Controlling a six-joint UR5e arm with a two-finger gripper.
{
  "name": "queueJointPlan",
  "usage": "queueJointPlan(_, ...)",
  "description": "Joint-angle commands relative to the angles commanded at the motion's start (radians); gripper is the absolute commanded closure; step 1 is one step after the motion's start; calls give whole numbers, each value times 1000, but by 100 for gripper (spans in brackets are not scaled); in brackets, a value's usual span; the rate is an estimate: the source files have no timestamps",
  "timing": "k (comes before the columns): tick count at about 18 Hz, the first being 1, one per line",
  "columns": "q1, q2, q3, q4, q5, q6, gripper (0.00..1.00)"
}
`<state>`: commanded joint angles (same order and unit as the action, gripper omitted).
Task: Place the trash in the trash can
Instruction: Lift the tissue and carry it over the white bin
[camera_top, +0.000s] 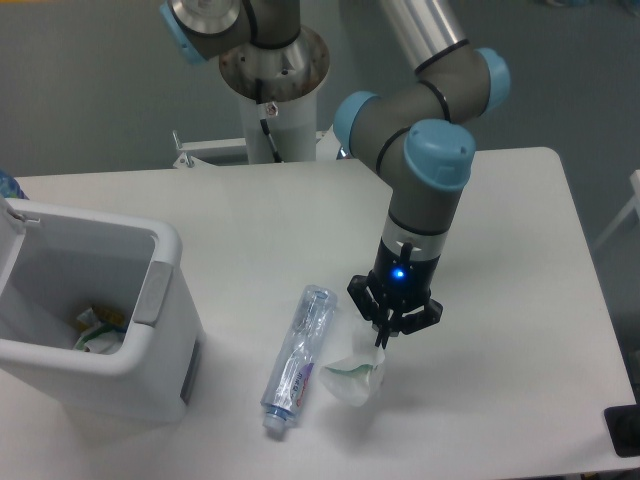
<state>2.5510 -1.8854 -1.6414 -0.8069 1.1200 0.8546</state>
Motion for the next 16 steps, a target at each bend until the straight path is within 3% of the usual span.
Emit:
queueJointPlan(8, -32, 140, -2, 0, -204, -135, 100)
queueJointPlan(16, -152, 272, -15, 0, -226, -230, 100)
